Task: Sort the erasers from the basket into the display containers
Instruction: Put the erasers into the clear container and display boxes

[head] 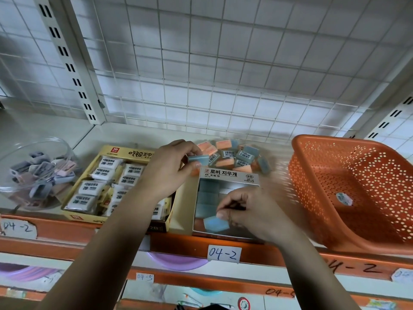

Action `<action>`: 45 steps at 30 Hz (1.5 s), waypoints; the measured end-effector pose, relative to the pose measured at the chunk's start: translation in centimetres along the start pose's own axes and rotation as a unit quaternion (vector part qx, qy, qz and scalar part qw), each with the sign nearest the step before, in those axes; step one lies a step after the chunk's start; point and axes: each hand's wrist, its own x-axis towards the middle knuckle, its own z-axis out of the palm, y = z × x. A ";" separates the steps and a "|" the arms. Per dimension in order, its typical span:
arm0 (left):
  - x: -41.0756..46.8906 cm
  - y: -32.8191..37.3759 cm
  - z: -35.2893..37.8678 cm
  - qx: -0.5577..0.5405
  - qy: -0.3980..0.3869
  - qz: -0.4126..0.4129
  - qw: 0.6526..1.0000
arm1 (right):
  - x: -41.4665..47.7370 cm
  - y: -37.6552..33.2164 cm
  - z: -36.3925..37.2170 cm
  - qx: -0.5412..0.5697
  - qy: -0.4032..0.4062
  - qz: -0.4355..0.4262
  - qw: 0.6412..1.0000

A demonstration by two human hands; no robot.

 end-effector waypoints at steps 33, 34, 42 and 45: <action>-0.8 0.9 -0.6 -0.222 -0.052 -0.069 0.971 | 1.0 3.2 -0.8 -0.108 0.264 -0.170 0.943; -0.7 1.0 -0.6 -0.201 -0.058 -0.065 0.976 | 1.2 3.7 -1.1 -0.122 0.295 -0.171 0.932; 0.9 2.6 0.1 -0.063 -0.151 -0.049 0.985 | 2.2 7.0 -1.6 -0.154 0.355 -0.151 0.910; 1.0 2.5 0.1 -0.034 -0.146 -0.062 0.987 | 2.3 7.1 -1.5 -0.139 0.359 -0.156 0.910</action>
